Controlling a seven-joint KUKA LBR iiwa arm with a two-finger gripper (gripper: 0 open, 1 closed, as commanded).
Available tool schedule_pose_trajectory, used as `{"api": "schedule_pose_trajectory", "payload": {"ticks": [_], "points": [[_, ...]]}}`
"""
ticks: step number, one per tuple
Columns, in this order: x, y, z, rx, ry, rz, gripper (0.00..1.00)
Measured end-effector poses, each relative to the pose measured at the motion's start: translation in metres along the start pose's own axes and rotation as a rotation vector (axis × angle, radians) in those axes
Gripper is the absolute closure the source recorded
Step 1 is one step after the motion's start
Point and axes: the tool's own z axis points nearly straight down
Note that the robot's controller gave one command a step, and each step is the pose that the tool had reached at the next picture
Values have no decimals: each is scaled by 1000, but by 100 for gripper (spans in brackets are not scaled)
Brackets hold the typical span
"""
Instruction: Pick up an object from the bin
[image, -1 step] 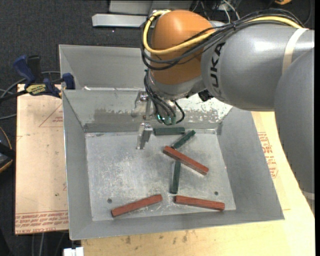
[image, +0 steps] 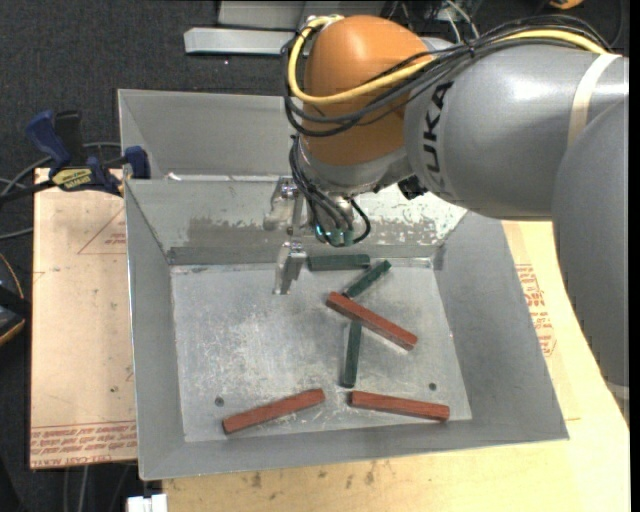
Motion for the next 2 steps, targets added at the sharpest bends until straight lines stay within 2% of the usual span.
{"api": "schedule_pose_trajectory", "payload": {"ticks": [1,2], "points": [[8,-32,15,-1,-2,-91,0],[55,-42,54,2,-3,-211,0]]}}
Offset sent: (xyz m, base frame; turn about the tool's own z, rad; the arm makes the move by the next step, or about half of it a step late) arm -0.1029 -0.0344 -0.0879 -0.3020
